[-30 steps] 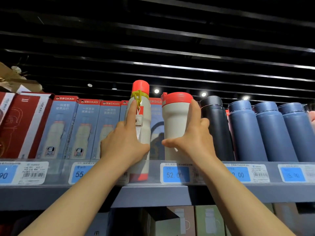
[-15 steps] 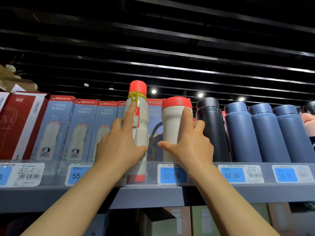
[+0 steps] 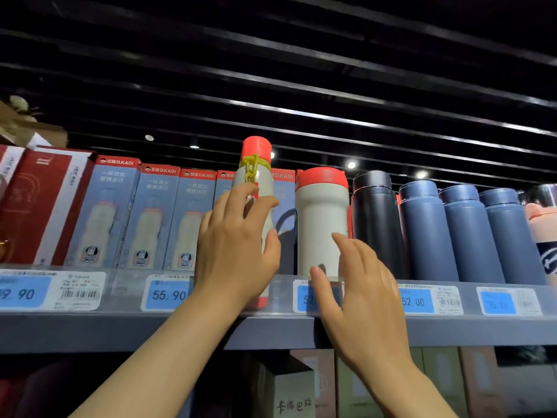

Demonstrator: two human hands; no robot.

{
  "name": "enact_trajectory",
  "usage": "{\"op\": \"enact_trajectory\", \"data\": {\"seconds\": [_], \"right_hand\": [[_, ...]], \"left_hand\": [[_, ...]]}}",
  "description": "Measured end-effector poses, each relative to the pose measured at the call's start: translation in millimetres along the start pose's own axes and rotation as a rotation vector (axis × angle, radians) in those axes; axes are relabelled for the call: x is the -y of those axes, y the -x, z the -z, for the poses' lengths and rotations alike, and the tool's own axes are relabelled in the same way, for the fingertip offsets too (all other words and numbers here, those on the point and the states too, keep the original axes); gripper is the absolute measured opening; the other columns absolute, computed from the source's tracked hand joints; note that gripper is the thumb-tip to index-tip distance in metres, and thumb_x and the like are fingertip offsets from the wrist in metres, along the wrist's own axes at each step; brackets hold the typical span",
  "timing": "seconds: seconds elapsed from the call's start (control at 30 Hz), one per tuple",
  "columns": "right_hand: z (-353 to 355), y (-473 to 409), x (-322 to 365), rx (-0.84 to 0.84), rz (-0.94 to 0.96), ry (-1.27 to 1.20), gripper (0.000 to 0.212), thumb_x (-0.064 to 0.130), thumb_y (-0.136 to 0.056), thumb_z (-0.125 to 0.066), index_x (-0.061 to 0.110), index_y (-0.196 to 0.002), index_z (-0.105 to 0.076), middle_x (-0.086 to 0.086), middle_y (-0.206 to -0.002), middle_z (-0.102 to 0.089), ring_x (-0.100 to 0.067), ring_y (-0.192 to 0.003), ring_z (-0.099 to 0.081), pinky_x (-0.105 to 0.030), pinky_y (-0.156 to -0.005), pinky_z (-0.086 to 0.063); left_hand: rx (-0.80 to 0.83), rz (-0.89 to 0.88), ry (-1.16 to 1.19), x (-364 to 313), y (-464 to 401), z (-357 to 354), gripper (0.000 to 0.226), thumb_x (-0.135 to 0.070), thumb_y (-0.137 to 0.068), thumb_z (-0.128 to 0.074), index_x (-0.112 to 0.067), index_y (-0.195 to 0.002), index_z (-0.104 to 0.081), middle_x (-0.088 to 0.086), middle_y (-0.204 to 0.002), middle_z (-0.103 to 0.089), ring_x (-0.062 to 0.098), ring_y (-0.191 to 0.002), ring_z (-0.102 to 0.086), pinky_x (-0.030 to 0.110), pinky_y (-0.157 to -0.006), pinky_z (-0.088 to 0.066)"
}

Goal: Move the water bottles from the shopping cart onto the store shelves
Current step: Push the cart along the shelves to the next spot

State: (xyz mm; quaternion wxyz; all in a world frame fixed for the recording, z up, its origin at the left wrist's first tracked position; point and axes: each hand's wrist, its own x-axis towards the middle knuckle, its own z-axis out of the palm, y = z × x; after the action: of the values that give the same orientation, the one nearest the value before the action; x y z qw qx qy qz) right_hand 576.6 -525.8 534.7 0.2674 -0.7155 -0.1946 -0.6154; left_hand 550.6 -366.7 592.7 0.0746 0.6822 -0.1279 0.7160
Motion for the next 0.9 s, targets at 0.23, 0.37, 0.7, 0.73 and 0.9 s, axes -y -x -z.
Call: {"op": "enact_trajectory", "data": {"seconds": [0.23, 0.37, 0.7, 0.73, 0.9], "right_hand": [[22, 72, -8, 0.131, 0.158, 0.069, 0.057, 0.047, -0.092, -0.04, 0.025, -0.145, -0.04, 0.001, -0.15, -0.04, -0.017, -0.139, -0.031, -0.04, -0.115, -0.016], [65, 87, -10, 0.277, 0.15, 0.16, 0.065, 0.05, -0.088, -0.041, 0.028, -0.147, -0.033, -0.001, -0.149, -0.041, -0.022, -0.136, -0.039, -0.047, -0.114, -0.027], [147, 169, 90, 0.66, 0.045, -0.278, 0.061, 0.043, -0.089, -0.059, 0.03, -0.143, -0.035, 0.011, -0.138, -0.047, -0.009, -0.126, -0.045, -0.034, -0.102, -0.04], [156, 185, 96, 0.677, 0.019, -0.313, 0.058, 0.044, -0.089, -0.058, 0.03, -0.142, -0.037, 0.012, -0.137, -0.047, -0.008, -0.125, -0.045, -0.03, -0.101, -0.04], [195, 273, 125, 0.778, -0.22, -0.541, 0.033, 0.032, -0.089, -0.066, 0.026, -0.12, -0.057, 0.015, -0.115, -0.057, -0.004, -0.104, -0.055, -0.018, -0.085, -0.041]], "left_hand": [[0.004, -0.157, 0.034, -1, 10, 19, 0.032, -0.025, -0.081, -0.049, -0.013, -0.102, -0.069, 0.008, -0.102, -0.064, 0.028, -0.096, -0.058, 0.035, -0.081, -0.039], [-0.064, -0.09, 0.089, -8, 46, 68, 0.024, -0.02, -0.084, -0.056, -0.008, -0.102, -0.068, 0.011, -0.099, -0.064, 0.031, -0.088, -0.058, 0.039, -0.072, -0.048], [0.413, -0.022, -0.109, -67, 174, 215, 0.038, -0.035, -0.084, -0.049, -0.017, -0.112, -0.067, 0.0, -0.098, -0.066, 0.023, -0.071, -0.065, 0.027, -0.05, -0.044], [0.461, 0.045, -0.136, -73, 192, 231, 0.041, -0.037, -0.083, -0.048, -0.018, -0.115, -0.066, -0.001, -0.101, -0.066, 0.022, -0.071, -0.066, 0.027, -0.047, -0.043], [0.74, 0.312, -0.175, -94, 289, 324, 0.035, -0.037, -0.085, -0.057, -0.02, -0.115, -0.066, -0.003, -0.106, -0.065, 0.024, -0.086, -0.067, 0.033, -0.059, -0.051]]}}
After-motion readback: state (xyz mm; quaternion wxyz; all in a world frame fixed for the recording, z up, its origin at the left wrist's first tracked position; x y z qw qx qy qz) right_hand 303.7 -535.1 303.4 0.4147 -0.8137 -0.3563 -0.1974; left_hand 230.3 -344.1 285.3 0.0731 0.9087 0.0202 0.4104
